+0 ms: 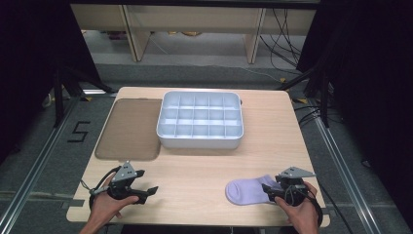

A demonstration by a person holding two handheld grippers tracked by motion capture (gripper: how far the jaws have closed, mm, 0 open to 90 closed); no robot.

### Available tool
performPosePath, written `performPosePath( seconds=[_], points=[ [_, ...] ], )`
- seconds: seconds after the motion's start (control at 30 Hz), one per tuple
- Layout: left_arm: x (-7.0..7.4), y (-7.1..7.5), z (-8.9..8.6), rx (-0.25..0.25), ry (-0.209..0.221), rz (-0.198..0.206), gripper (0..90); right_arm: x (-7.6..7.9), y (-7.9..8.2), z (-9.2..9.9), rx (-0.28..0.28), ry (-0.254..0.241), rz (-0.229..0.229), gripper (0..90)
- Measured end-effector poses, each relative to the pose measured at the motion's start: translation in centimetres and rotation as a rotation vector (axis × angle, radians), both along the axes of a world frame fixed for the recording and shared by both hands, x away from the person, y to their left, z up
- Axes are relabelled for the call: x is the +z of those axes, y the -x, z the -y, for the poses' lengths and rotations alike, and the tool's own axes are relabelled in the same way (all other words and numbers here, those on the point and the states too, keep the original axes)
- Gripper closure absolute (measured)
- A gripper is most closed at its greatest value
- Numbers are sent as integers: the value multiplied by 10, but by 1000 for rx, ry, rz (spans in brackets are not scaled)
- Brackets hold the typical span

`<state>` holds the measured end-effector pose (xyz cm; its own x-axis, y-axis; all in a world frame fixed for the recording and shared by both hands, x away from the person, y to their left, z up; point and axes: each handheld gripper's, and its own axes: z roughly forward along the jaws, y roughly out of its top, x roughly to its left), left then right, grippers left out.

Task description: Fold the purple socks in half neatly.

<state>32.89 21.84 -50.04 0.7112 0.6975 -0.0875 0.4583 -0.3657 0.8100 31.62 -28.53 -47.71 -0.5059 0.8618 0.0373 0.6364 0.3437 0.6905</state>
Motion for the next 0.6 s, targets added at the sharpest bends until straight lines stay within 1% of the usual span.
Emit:
performPosePath(
  seconds=[0.03,0.07,0.1,0.13,0.17,0.23,0.3,0.33,0.37,0.4,0.43,0.47,0.5,0.53,0.57,0.6],
  points=[
    [1,-1,-2,-21,-29,-4,183,0,0,0,4,-5,0,443],
    [1,-1,-1,-14,-30,-4,183,0,1,0,10,-7,6,463],
    [1,-1,-1,-14,-30,-4,183,0,1,0,10,-7,6,463],
    [2,-1,-2,-26,-38,-4,183,0,1,1,16,4,20,473],
    [1,-1,-2,-24,-37,-1,183,0,1,1,23,8,23,486],
    [0,-2,-2,-30,-41,-5,183,0,1,-1,19,-14,6,524],
    [0,-2,-2,-27,-45,-5,183,0,3,-2,12,-12,10,541],
    [0,-3,-2,-37,-48,-4,183,2,2,-3,36,-3,6,578],
    [1,-2,-2,-36,-53,-5,183,1,2,-4,53,2,16,608],
    [1,-2,-2,-35,-52,-7,183,1,2,-5,63,-4,20,631],
    [1,-2,-2,-35,-52,-7,184,2,3,-6,63,-1,27,655],
    [1,-2,-2,-31,-48,-4,186,4,4,-8,62,-3,4,687],
    [1,-2,-2,-32,-46,0,187,3,3,-8,84,-3,22,725],
    [1,-2,-2,-20,-37,-12,187,3,5,-11,80,-11,16,768],
    [1,-2,-2,-20,-37,-12,187,3,5,-11,80,-11,16,768],
    [1,-3,-3,-24,-41,2,187,3,5,-13,106,12,25,842]
  ],
)
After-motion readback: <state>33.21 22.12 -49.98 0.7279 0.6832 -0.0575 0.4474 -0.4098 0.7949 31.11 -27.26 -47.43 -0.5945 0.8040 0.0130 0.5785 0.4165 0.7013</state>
